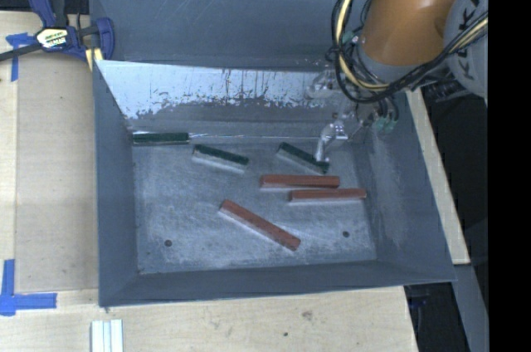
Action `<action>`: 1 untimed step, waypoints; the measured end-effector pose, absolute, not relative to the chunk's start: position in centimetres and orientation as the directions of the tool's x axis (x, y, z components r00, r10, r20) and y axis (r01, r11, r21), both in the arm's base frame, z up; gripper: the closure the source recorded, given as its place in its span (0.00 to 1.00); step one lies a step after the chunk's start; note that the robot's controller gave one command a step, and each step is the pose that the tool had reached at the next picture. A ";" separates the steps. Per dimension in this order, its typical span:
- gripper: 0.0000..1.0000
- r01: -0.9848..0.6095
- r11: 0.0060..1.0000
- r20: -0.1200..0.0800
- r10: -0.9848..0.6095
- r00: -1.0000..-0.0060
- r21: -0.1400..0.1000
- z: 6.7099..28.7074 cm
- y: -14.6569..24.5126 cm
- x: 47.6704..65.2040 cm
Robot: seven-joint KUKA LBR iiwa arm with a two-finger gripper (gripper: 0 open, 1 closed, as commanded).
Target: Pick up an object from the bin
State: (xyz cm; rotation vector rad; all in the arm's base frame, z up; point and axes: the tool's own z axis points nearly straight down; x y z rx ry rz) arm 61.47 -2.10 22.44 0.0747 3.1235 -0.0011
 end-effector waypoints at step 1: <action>0.00 -0.022 1.000 -0.006 -0.022 -1.000 0.000 15.2 -4.1 58.7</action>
Offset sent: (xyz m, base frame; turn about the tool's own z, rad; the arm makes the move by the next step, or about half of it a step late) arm -0.0283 -0.0078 -0.1232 -0.1321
